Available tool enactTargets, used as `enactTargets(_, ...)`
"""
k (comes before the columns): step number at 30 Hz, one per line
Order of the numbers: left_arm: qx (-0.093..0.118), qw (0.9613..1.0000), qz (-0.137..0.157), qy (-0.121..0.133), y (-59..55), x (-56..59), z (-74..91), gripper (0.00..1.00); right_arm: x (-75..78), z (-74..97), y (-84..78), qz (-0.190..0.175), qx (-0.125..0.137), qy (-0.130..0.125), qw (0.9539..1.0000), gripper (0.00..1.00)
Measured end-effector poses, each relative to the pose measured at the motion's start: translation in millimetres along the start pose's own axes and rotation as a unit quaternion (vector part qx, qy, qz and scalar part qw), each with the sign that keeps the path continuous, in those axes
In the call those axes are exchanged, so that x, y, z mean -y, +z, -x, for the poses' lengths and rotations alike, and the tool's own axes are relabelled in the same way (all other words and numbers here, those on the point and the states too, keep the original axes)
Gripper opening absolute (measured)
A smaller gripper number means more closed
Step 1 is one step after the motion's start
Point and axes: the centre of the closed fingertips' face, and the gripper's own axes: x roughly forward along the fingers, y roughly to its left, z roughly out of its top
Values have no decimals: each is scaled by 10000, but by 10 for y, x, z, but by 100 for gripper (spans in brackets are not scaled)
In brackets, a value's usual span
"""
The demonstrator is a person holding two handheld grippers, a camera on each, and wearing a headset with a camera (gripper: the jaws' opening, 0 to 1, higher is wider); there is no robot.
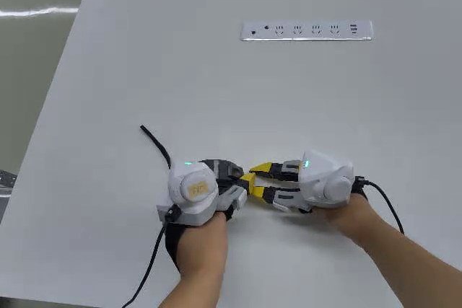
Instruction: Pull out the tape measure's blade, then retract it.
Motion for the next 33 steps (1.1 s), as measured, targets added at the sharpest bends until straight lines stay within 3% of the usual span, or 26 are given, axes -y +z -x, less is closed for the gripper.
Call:
enactTargets(4, 62, 10000, 13, -61, 4, -4, 19, 79, -20, -4, 4, -9, 19, 28, 10000, 26)
enactTargets(14, 203, 9993, -160, -282, 42, 10, 92, 85, -43, -1, -2, 6, -11, 29, 10000, 29)
enactTargets(30, 168, 9986, -236, -445, -23, 32, 114, 85, -40, 29, -21, -40, -47, -18, 10000, 31)
enactTargets(33, 177, 9984, -239, -478, -32, 16, 117, 84, -41, 65, 2, -138, 42, -100, 9998, 31)
